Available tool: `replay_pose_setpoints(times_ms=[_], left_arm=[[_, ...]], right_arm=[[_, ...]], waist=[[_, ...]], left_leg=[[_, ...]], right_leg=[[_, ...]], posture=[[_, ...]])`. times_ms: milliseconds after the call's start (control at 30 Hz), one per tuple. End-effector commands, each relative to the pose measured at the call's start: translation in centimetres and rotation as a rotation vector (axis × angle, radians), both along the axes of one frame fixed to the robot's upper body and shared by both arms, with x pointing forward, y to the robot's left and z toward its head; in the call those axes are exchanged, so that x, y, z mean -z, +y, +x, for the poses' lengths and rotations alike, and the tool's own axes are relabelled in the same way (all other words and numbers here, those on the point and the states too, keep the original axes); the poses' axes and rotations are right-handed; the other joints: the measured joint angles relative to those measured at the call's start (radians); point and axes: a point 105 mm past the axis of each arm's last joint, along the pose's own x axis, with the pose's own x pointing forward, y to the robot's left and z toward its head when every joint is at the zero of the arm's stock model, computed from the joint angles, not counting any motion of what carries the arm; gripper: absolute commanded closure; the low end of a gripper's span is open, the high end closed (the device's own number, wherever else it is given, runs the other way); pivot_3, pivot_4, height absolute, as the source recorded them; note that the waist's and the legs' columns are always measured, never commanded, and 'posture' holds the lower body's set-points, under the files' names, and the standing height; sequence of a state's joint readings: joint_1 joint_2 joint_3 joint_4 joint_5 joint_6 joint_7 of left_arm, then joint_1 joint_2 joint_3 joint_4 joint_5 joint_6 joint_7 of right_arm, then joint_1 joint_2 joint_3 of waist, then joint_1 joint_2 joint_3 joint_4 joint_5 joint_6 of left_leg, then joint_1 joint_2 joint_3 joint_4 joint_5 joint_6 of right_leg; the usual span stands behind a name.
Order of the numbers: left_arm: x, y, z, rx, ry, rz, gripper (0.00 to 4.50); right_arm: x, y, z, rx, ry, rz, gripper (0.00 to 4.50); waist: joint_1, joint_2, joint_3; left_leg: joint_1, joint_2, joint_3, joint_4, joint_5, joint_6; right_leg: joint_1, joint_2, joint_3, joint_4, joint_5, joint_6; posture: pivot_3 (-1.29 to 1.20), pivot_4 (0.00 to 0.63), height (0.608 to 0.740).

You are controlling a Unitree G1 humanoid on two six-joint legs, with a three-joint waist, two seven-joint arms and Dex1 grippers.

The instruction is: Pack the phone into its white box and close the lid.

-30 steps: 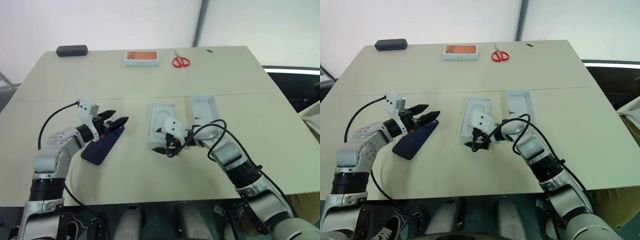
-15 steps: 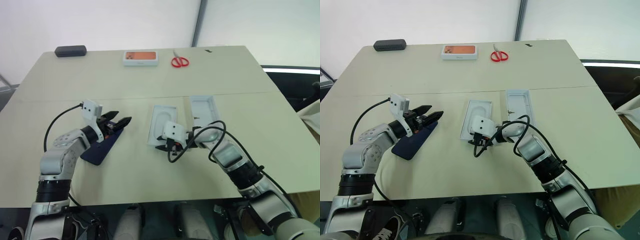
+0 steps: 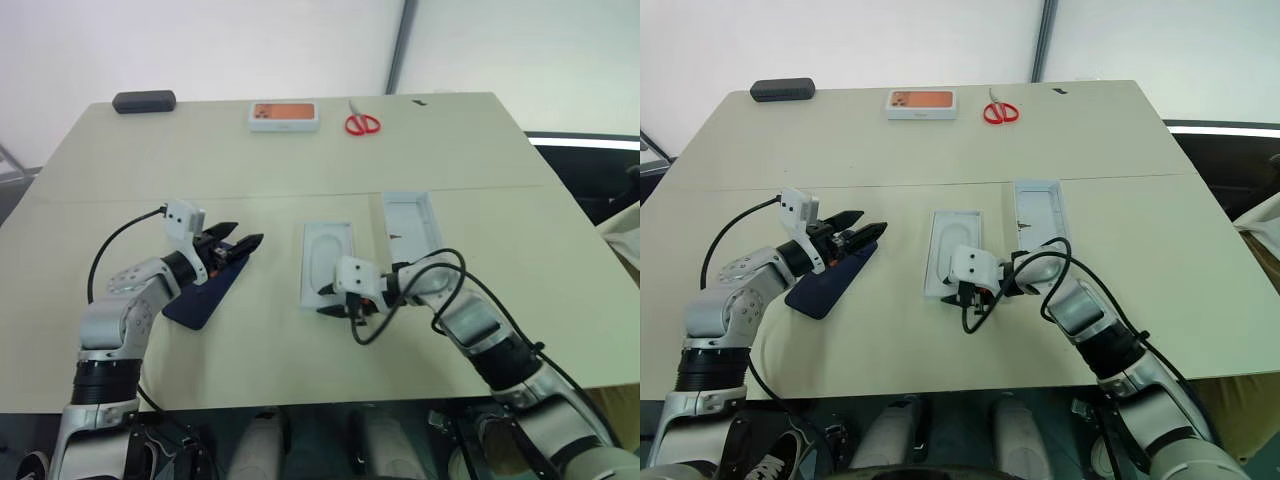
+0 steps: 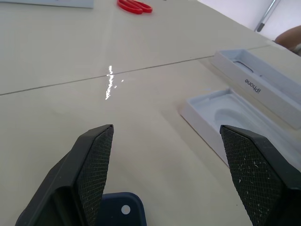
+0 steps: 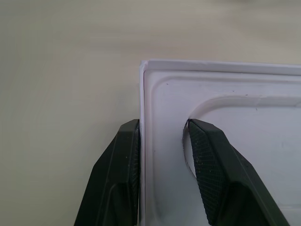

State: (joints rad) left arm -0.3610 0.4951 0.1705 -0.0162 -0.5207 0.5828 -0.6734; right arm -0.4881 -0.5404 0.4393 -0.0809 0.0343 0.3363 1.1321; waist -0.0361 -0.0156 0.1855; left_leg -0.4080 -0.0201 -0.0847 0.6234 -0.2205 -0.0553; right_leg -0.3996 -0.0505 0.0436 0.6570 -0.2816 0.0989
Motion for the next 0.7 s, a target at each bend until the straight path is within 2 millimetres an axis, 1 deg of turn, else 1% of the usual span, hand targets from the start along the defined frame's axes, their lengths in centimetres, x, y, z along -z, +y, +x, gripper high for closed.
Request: replay_pose_setpoints(times_ms=[33,133,233,333,467,500,600,700], left_arm=[[-1.2,0.1,-0.2,0.012,-0.043,0.015,0.66],[-1.1,0.0,-0.2,0.013,-0.039,0.016,0.66],[-1.1,-0.1,-0.2,0.014,-0.036,0.012,0.66],[-1.0,-0.2,-0.2,0.015,-0.032,0.011,0.66],[-1.0,-0.1,-0.2,0.011,-0.028,0.009,0.66],[-1.0,0.0,-0.2,0.009,-0.028,0.010,0.66],[-0.9,0.1,-0.3,0.005,-0.025,0.008,0.66],[-0.7,0.4,-0.5,0.004,-0.017,0.015,0.66]], right_arm=[[-0.2,-0.1,-2.0,-0.103,0.018,0.014,2.85],[0.1,-0.2,-1.6,-0.088,0.006,0.006,2.85],[-0.2,0.6,-1.2,-0.050,0.041,0.050,2.85],[-0.4,1.0,-0.5,-0.010,0.029,0.063,2.06],[-1.2,1.7,-0.2,0.008,0.025,0.108,0.22],[-1.3,1.6,-0.2,0.002,0.016,0.102,0.10],[-1.9,1.2,-0.6,-0.024,0.018,0.095,0.10],[-3.5,1.0,-0.3,-0.017,0.042,0.143,0.10]], waist=[[0.000,0.000,0.000],[-0.003,0.000,0.000],[-0.006,0.000,0.000],[-0.006,0.000,0.000],[-0.003,0.000,0.000],[-0.002,0.000,0.000],[-0.001,0.000,0.000],[0.000,0.000,0.000]], left_leg=[[0.000,0.000,0.000,0.000,0.000,0.000],[0.000,0.000,0.000,0.000,0.000,0.000],[0.001,0.000,0.000,0.000,0.000,0.000],[0.001,0.001,0.000,0.000,0.000,0.000],[0.000,0.001,0.000,0.000,0.000,0.000],[0.000,0.001,0.000,0.000,0.000,0.000],[0.000,0.000,0.000,0.000,0.000,0.000],[0.000,0.001,0.000,0.000,0.000,0.000]], right_leg=[[0.000,0.000,0.000,0.000,0.000,0.000],[0.000,0.000,0.000,0.000,0.000,0.000],[0.000,0.001,0.000,0.000,0.000,0.000],[0.000,0.001,0.000,0.000,0.000,0.000],[0.000,0.001,0.000,0.000,0.000,0.000],[0.000,0.001,0.000,0.000,0.000,0.000],[0.000,0.000,0.000,0.000,0.000,0.000],[0.000,0.000,0.000,0.000,0.000,0.000]], posture=[[0.00,0.150,0.740],[0.00,0.150,0.740],[0.00,0.150,0.740],[0.00,0.150,0.740],[0.00,0.150,0.740],[0.00,0.150,0.740],[0.00,0.150,0.740],[0.00,0.150,0.740]])
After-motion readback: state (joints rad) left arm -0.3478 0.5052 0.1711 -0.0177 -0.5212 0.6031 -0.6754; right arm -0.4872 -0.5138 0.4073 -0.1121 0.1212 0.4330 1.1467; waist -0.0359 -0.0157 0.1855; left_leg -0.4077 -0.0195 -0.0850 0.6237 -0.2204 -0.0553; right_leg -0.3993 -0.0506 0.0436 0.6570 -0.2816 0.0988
